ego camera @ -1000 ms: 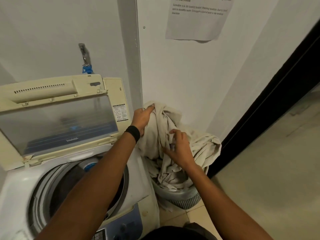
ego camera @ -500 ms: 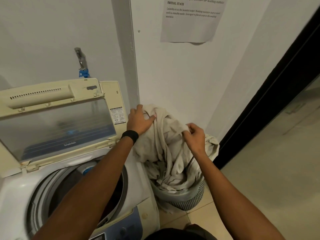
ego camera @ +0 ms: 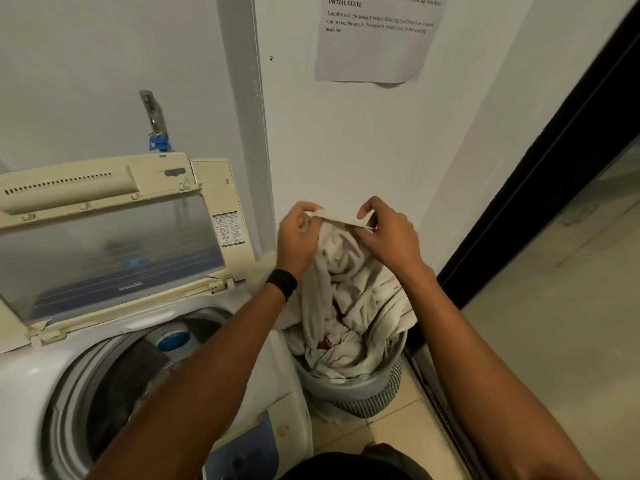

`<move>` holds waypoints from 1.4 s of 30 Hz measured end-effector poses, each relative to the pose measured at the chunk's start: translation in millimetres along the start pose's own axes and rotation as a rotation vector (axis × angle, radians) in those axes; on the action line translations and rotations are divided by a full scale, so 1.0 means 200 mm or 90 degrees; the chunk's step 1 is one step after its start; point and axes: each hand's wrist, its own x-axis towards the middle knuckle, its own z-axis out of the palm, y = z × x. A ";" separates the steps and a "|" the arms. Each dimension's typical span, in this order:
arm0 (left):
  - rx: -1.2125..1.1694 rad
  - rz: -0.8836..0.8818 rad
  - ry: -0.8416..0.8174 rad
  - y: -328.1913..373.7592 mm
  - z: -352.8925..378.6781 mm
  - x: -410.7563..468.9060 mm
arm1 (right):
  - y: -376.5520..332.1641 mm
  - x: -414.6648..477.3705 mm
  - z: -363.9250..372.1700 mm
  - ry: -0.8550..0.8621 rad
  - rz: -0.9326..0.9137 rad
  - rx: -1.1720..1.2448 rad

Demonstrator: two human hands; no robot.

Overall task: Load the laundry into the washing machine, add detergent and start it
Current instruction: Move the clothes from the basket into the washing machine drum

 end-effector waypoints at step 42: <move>0.146 0.071 -0.319 0.22 -0.11 0.17 | -0.07 0.01 -0.06 0.030 -0.071 0.237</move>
